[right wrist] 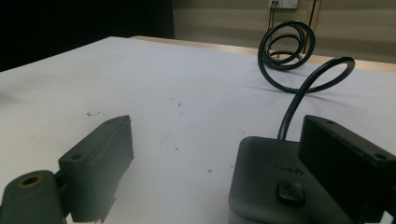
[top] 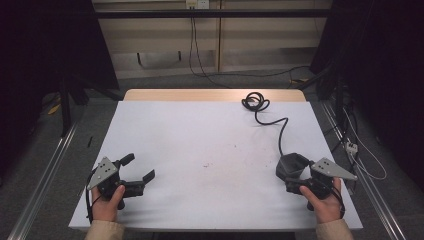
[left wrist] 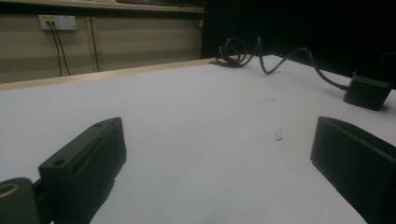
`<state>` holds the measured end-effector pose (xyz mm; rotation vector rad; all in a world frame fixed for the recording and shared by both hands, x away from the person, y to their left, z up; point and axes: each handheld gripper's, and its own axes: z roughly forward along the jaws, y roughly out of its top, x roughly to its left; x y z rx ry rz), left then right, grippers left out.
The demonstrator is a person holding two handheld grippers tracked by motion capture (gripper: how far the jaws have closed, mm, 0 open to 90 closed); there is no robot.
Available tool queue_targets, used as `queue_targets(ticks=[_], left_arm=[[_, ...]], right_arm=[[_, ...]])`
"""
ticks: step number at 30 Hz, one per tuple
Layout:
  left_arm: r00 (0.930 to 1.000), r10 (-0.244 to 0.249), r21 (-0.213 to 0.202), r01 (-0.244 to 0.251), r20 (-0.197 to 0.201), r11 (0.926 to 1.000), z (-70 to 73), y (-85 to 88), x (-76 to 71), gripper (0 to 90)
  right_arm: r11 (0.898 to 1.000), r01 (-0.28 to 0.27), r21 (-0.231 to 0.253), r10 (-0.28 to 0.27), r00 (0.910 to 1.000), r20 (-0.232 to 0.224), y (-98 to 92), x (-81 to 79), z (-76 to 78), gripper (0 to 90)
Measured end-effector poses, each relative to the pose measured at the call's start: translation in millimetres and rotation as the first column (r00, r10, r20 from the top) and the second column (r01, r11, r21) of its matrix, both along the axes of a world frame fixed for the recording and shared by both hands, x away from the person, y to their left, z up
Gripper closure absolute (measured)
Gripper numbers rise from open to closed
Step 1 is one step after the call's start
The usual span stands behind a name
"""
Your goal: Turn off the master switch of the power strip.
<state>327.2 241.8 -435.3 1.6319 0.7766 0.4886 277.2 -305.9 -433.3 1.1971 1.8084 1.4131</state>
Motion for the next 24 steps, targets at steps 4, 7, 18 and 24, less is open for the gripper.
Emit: queue_targets(ticks=[4, 7, 18, 24], left_arm=[[1.0, -0.001, 0.003, 0.001, 0.0, 1.0, 0.0, -0.1, 0.1, 3.2], [1.0, 0.0, 0.002, 0.0, -0.001, 1.0, -0.1, -0.2, 0.1, 3.1], [1.0, -0.002, 0.007, 0.002, -0.002, 1.0, -0.5, -0.4, 0.4, 3.1], [1.0, -0.002, 0.006, 0.002, -0.005, 1.0, -0.6, -1.2, 0.5, 3.1]], right_arm=[[1.0, -0.01, -0.005, 0.01, 0.9999, 0.002, 1.2, -1.0, -0.7, 9.8], [1.0, -0.016, -0.005, 0.016, 0.9999, 0.004, 1.8, -1.6, -1.5, 9.7], [1.0, -0.023, -0.004, 0.023, 0.9997, 0.011, 4.8, -5.8, -3.8, 9.6], [0.999, -0.036, -0.011, 0.036, 0.9993, 0.011, 7.6, -8.2, -6.4, 9.6]])
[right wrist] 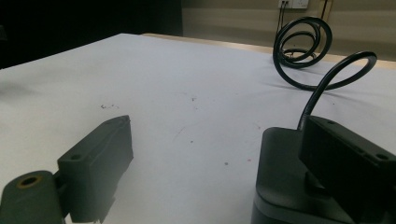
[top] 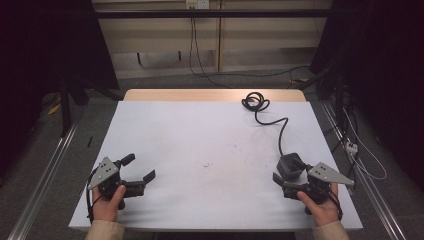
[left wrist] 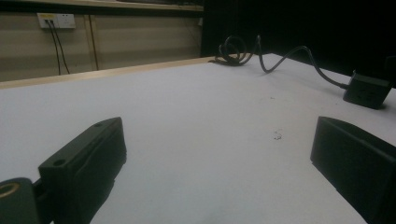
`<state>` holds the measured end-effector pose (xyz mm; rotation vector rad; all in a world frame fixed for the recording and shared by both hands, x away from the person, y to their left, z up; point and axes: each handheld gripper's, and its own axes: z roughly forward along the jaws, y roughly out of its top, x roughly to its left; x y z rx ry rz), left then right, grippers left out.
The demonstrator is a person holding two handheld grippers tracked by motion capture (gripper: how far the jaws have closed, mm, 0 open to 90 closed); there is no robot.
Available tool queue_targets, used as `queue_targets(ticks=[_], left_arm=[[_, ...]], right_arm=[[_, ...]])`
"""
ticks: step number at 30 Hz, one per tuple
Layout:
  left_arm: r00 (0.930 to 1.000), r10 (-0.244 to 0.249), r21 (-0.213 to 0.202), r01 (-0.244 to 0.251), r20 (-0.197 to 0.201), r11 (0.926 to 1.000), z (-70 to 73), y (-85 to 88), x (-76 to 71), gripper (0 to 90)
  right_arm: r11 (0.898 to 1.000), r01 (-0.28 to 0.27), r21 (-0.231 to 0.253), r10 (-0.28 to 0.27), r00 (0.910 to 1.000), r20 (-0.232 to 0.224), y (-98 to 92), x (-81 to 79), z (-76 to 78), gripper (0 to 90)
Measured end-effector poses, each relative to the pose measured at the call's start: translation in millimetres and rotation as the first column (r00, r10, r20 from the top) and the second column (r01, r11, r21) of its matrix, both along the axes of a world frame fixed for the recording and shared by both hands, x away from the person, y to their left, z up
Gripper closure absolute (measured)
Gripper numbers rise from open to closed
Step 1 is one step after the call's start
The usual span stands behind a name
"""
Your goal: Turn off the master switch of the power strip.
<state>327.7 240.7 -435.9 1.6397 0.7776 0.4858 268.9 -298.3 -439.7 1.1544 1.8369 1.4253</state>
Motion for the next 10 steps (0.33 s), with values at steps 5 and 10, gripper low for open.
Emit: queue_targets(ticks=[5, 10], left_arm=[[1.0, -0.003, 0.002, 0.003, -0.001, 1.0, -0.4, -0.1, 0.6, 3.2], [1.0, -0.003, 0.002, 0.003, -0.005, 1.0, -0.7, -1.1, 1.1, 3.1]], right_arm=[[1.0, -0.003, 0.0, 0.003, 1.0, 0.008, 1.0, -0.1, 0.3, 9.5], [1.0, -0.002, -0.002, 0.002, 0.9999, 0.013, 0.0, -0.1, 0.0, 9.4]])
